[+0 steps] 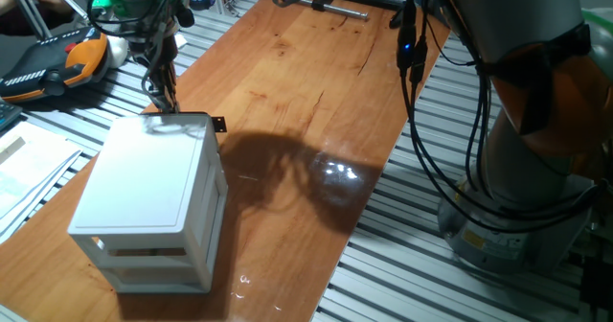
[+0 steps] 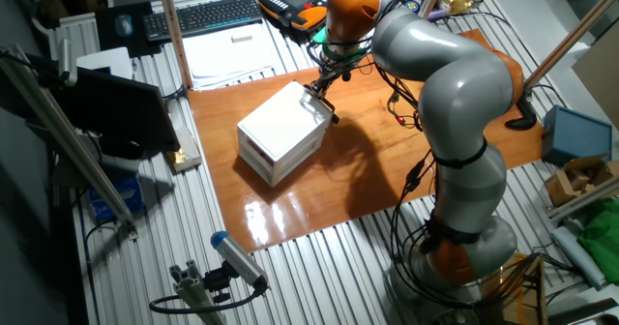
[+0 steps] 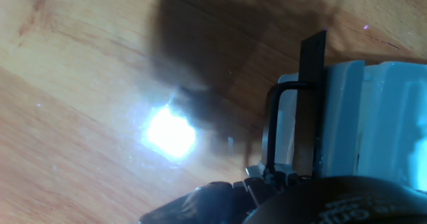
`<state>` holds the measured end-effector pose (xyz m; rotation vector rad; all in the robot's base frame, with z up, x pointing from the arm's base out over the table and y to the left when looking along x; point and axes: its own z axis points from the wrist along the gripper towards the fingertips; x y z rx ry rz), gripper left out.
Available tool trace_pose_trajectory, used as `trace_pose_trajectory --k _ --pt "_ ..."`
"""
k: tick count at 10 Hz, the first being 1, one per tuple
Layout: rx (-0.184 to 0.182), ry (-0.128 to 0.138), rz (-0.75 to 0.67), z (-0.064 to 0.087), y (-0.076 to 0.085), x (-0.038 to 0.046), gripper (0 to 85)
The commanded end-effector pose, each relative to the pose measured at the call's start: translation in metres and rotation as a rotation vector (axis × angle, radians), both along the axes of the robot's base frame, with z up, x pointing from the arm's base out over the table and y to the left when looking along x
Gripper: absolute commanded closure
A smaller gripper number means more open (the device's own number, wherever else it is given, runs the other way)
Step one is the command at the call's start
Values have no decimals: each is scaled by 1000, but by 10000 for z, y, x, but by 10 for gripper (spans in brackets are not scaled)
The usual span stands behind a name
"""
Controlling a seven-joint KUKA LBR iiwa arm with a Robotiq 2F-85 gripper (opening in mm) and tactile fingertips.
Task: Grasp the handle and open the drawer
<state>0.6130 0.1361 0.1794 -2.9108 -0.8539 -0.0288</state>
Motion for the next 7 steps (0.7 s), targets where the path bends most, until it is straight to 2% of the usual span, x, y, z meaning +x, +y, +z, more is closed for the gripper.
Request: trace_pose_trajectory --k 1,7 --pt "0 0 0 -6 -10 1 843" --pt "-9 -1 11 7 -120 62 843"
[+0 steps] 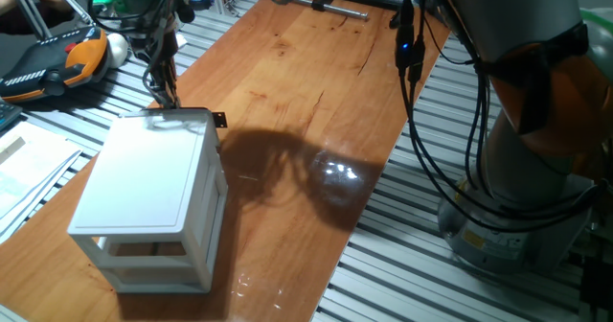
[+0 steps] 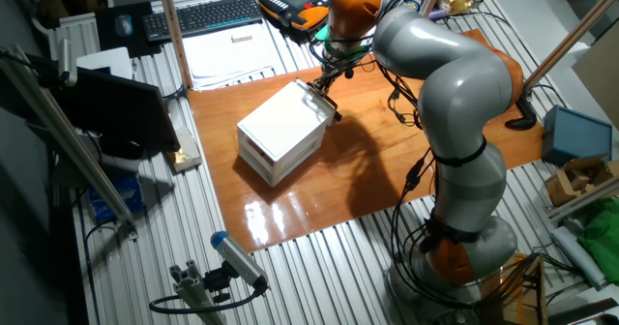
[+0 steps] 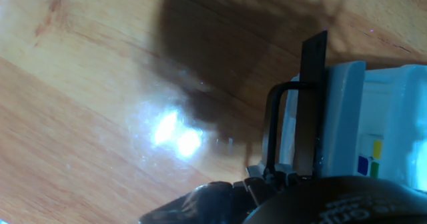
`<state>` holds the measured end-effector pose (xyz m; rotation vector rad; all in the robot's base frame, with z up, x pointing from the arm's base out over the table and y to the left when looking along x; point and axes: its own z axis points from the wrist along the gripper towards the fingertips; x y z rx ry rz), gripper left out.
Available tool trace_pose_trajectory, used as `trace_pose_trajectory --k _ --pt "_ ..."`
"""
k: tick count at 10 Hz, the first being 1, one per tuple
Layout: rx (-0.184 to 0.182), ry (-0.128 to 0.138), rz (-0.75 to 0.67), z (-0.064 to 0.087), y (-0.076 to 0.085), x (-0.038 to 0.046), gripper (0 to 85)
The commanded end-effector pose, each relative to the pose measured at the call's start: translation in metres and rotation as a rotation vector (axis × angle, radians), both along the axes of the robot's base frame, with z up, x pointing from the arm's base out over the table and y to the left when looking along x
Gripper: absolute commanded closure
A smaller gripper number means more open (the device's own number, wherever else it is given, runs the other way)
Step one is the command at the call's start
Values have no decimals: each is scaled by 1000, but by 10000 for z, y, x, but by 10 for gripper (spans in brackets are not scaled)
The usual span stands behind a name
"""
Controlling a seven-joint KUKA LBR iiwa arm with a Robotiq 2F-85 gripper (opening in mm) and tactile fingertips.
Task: Grasp the handle and open the drawer
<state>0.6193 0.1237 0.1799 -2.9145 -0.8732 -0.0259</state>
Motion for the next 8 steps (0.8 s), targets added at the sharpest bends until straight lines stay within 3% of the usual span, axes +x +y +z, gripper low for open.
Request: trace_pose_trajectory --k 1,8 --pt "0 -2 0 -9 -14 2 843" --pt "-9 -7 4 -12 -128 43 843"
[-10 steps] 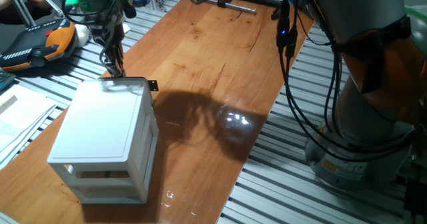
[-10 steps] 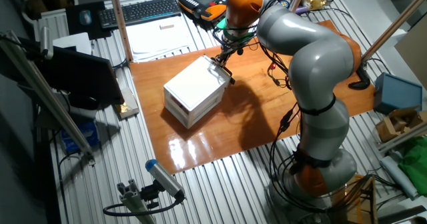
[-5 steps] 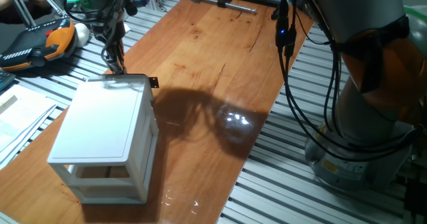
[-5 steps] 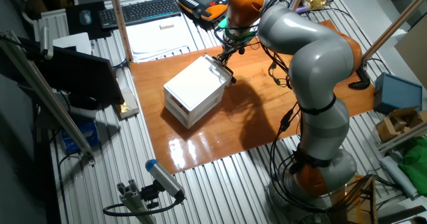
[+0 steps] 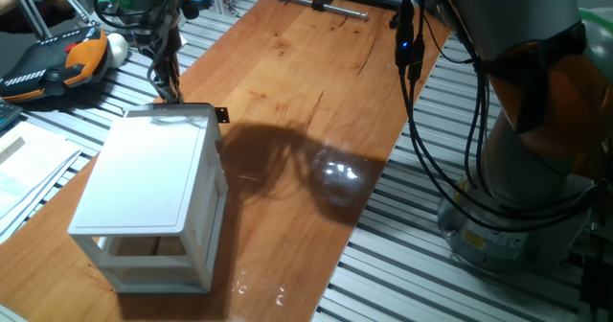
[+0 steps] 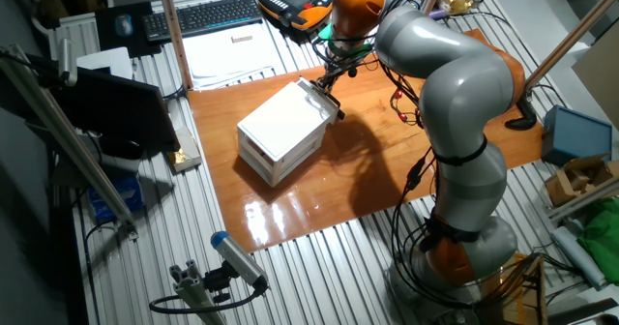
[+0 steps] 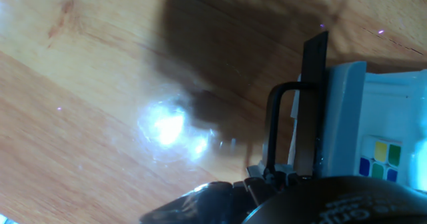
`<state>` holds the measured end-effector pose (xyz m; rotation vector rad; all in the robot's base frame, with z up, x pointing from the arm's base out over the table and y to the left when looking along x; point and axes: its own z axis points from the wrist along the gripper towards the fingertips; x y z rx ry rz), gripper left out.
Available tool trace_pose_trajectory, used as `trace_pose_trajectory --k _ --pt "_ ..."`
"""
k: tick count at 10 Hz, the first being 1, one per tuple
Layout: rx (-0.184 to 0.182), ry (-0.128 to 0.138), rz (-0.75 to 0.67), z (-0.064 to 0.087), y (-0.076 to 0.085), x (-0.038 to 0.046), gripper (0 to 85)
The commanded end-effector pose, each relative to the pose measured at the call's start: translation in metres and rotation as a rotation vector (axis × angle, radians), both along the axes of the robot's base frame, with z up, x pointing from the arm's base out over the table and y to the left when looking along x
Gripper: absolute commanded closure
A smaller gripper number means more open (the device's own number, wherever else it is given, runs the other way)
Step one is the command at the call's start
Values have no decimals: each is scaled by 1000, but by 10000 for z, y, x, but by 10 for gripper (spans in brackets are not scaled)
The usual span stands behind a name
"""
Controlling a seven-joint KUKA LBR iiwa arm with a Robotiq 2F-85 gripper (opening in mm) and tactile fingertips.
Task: Grasp the handle and open the drawer
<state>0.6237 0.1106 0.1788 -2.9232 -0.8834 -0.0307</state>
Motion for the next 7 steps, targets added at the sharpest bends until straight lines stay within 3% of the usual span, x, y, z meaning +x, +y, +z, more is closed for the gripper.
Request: trace_pose_trajectory --k 1,7 --pt "-1 1 0 1 -9 4 843" --pt "-5 -4 -7 19 -81 40 843"
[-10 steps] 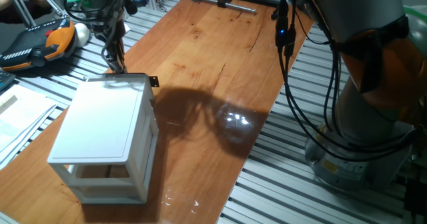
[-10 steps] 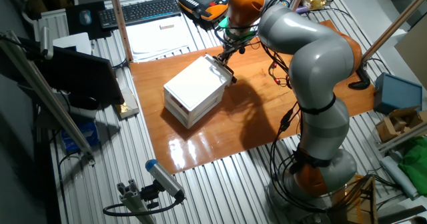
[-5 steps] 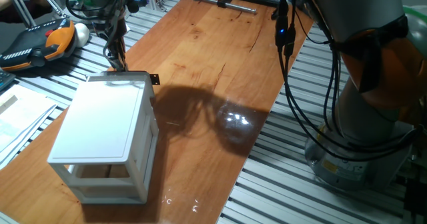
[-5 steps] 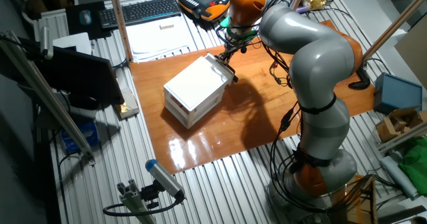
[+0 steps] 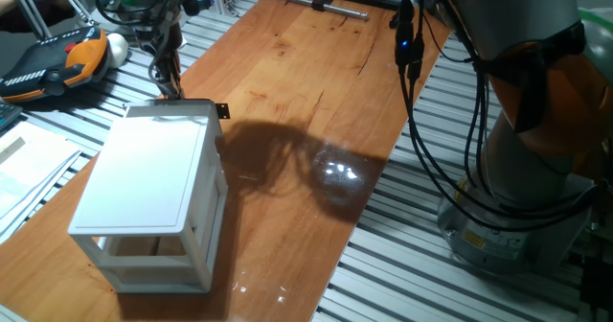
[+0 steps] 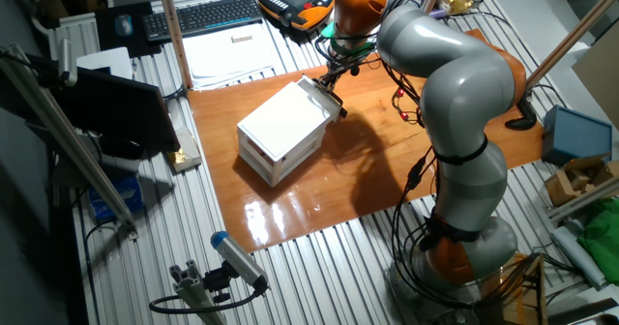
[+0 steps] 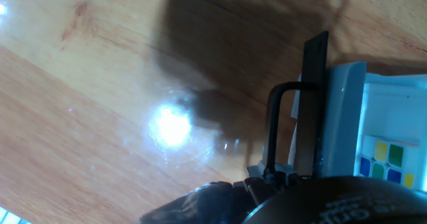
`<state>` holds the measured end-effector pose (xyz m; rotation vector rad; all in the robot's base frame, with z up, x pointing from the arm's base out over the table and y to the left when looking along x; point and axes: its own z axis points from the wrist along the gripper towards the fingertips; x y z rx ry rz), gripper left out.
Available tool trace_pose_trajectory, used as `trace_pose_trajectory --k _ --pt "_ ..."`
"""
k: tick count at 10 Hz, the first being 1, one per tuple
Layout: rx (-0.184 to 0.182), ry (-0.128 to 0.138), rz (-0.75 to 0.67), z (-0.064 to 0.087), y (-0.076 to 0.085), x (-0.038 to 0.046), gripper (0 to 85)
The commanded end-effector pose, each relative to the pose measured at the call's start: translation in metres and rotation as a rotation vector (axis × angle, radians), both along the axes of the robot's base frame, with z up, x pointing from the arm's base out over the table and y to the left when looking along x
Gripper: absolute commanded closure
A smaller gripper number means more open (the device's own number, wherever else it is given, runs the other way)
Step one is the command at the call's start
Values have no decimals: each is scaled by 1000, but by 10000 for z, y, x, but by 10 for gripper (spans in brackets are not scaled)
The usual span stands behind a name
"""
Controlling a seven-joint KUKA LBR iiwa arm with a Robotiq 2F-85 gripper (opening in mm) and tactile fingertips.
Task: Grasp the handle and open the drawer
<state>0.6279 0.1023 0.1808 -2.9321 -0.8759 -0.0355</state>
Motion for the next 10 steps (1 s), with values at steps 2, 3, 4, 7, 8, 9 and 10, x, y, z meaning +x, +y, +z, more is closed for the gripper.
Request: trace_pose_trajectory --k 2,3,4,7,8,9,10 --pt "-3 0 0 9 -35 16 843" --pt "-5 0 3 17 -59 27 843" --pt "-8 0 6 20 -80 35 843" --pt "-12 -2 12 13 -121 50 843" --pt "-12 -2 14 11 -126 49 843" --pt "-12 -2 14 12 -127 47 843" --pt "-14 -2 11 18 -126 48 843"
